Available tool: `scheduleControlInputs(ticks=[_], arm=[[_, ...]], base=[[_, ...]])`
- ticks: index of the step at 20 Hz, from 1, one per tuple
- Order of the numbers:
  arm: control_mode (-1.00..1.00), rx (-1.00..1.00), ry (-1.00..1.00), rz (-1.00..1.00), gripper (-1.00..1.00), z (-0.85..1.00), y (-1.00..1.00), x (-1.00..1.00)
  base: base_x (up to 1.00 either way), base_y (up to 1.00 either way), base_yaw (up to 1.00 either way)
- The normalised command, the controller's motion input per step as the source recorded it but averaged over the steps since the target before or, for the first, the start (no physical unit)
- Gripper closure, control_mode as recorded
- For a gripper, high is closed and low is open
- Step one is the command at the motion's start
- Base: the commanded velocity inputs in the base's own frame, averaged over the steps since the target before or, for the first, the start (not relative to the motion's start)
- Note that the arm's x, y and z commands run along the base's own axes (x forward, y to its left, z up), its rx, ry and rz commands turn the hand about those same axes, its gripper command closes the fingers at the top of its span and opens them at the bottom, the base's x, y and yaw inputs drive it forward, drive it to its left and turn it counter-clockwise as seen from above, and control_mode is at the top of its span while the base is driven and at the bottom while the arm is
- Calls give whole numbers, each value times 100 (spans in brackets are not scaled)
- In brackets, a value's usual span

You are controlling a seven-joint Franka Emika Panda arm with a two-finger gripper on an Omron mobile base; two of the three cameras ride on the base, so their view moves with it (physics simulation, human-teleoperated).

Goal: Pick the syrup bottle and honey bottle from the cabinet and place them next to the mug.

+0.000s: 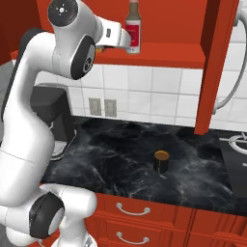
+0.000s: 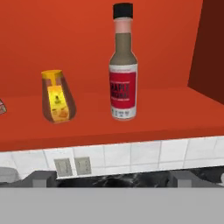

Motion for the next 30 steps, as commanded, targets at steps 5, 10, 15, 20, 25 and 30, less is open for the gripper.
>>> scheduleControlInputs(ticks=[5, 10, 15, 20, 25, 30], arm=[[-100, 0, 3, 0, -100, 0, 0, 67], [-100, 0, 0, 0, -100, 0, -29, 41], [-100, 0, 0, 0, -100, 0, -37, 31], [-100, 0, 0, 0, -100, -1, -2, 45], [-100, 0, 0, 0, -100, -6, 0, 45], [-100, 0, 1, 0, -100, -15, 0, 24]], base=[[0, 0, 0], [0, 0, 0], [0, 0, 0], [0, 0, 0], [0, 0, 0], [0, 0, 0]])
